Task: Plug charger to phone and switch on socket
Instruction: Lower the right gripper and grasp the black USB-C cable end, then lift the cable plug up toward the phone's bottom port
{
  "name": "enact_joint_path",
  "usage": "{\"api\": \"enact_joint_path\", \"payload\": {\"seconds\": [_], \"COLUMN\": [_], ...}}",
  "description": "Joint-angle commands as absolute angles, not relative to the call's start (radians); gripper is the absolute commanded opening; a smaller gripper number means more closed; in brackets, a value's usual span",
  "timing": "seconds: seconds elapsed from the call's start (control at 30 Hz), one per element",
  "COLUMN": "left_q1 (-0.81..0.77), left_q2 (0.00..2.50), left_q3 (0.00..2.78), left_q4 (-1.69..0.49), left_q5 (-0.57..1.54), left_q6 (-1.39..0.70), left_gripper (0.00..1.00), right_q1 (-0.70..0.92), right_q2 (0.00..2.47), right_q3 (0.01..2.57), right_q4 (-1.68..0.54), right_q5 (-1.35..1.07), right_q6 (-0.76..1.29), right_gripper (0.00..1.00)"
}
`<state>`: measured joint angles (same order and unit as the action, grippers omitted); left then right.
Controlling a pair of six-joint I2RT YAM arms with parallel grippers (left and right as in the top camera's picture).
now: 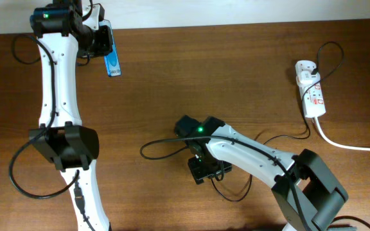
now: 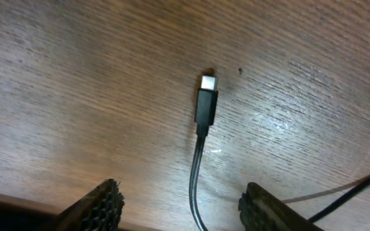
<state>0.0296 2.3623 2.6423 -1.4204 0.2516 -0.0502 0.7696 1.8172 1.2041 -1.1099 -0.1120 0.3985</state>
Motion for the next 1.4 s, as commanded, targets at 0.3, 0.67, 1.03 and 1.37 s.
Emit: {"api": "enact_joint_path", "payload": {"seconds": [0.3,0.67,1.03,1.37], "left_q1": [0.036,0.036,0.036,0.036], "left_q2": [2.36,2.36,2.36,2.36], "left_q3": [2.652,2.652,2.652,2.652], "left_q4": [-1.423,-1.429,-1.428,-1.43], "left_q5": [0.266,0.266,0.266,0.266], "left_q6": [-0.052,-0.052,-0.052,-0.052], "left_gripper": [0.0,0.0,0.0,0.0], "right_q1": [0.789,0.789,0.789,0.751], "right_q2": [1.826,1.862,1.862,1.862], "right_q3": [1.106,1.093,1.093,1.093], "right_q4": [-0.992,-0.967,-0.944,-0.944], "right_q5": [-0.015,-0.022,-0.022,-0.03], "right_q6": [0.472,0.471,0.441,0.441], "right_gripper": [0.52,0.3,0.26,0.15]}}
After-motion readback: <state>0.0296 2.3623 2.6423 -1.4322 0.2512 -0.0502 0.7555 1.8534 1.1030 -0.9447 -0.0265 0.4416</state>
